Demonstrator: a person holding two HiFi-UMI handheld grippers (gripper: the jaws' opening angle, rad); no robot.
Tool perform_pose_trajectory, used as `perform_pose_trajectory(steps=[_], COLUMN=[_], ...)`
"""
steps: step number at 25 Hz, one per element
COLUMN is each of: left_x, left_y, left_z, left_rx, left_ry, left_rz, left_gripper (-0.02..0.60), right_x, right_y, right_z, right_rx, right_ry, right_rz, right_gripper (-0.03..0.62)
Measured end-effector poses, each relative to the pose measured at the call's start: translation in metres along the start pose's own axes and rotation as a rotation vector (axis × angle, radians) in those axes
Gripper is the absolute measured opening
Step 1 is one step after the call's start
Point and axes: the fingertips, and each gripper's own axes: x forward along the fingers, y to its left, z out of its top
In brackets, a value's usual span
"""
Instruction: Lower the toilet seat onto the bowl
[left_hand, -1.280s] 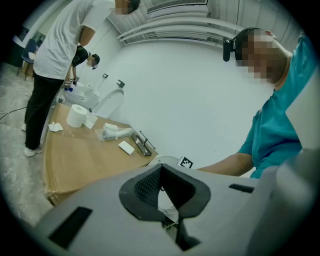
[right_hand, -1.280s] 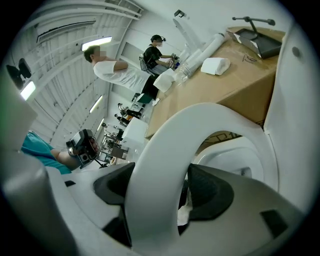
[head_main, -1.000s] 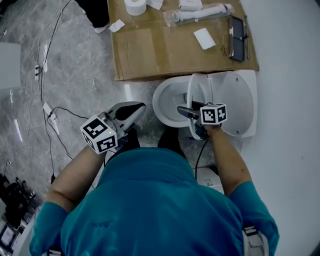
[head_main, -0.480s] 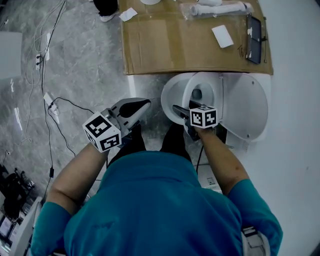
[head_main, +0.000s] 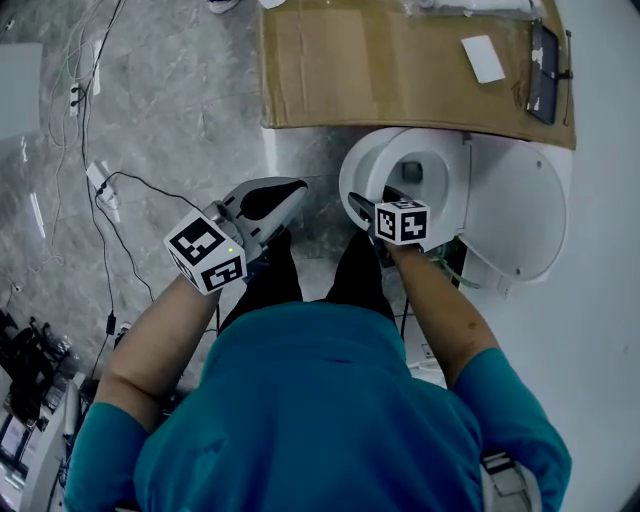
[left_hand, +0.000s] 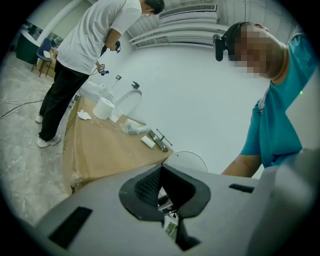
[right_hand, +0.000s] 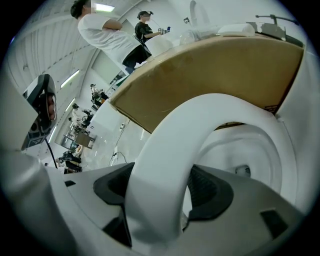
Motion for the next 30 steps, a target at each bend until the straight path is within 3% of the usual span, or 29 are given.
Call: perform_pose_trajectory(steps=[30], left_x=[-0.023], left_y=[0.055], left_z=[-0.052], left_rx=[-0.055], left_ry=[0.015], left_rz=[0.020], left_gripper=[-0.005], right_x=[0.093], right_y=[-0.021], right_z=[-0.030], right_rx=[-0.049], right_ry=[0.110], right_rz=[-0.215], right_gripper=[0.322])
